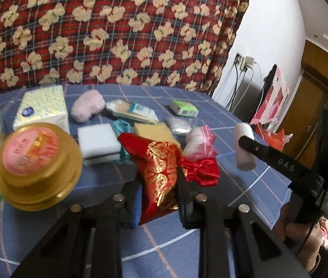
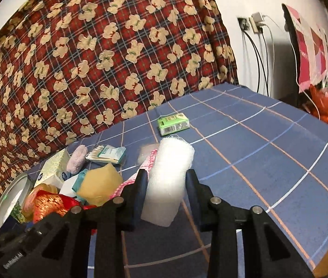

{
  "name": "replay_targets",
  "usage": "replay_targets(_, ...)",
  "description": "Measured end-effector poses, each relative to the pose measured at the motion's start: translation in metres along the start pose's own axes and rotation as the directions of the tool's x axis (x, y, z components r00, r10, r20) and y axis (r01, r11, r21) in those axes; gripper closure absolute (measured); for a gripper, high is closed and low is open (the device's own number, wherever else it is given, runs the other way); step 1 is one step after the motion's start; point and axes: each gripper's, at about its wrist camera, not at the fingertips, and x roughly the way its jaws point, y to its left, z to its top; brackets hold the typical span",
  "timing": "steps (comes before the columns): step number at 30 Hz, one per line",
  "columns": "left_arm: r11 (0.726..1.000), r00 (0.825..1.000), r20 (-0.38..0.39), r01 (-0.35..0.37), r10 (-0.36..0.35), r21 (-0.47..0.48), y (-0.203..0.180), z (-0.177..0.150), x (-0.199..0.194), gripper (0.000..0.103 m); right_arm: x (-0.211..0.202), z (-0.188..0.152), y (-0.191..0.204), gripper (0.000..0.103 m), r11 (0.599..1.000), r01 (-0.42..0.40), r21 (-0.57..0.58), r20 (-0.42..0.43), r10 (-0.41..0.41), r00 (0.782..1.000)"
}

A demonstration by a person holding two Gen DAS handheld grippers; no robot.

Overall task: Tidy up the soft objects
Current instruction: 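Carry the pouch and towel in both tools over the round metal tray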

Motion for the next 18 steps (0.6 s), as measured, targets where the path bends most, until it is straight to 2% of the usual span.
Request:
replay_targets(3, 1.000, 0.999, 0.048, 0.002, -0.002, 0.005, 0.006, 0.000, -0.014, 0.080, -0.008, -0.002, 0.008, 0.066, 1.000, 0.003, -0.013, 0.038, -0.003, 0.999)
replay_targets(6, 1.000, 0.994, 0.107, 0.021, -0.022, 0.008, 0.013, 0.004, -0.032, 0.080, -0.014, -0.003, 0.027, 0.066, 0.998, -0.033, -0.045, 0.050, 0.035, 0.998)
replay_targets(10, 1.000, 0.984, 0.181, -0.009, 0.006, 0.013, 0.025, 0.008, -0.056, 0.080, -0.024, -0.004, 0.063, 0.066, 0.991, -0.071, -0.115, 0.086, 0.081, 0.993)
replay_targets(17, 0.991, 0.959, 0.254, -0.113, 0.127, -0.068, 0.075, 0.009, -0.098, 0.080, -0.026, -0.010, 0.139, 0.066, 0.952, -0.233, -0.201, 0.063, 0.250, 0.966)
replay_targets(18, 0.986, 0.950, 0.266, -0.143, 0.161, -0.086, 0.086, 0.009, -0.105, 0.080, -0.026, -0.013, 0.151, 0.066, 0.943, -0.254, -0.214, 0.056, 0.272, 0.961)
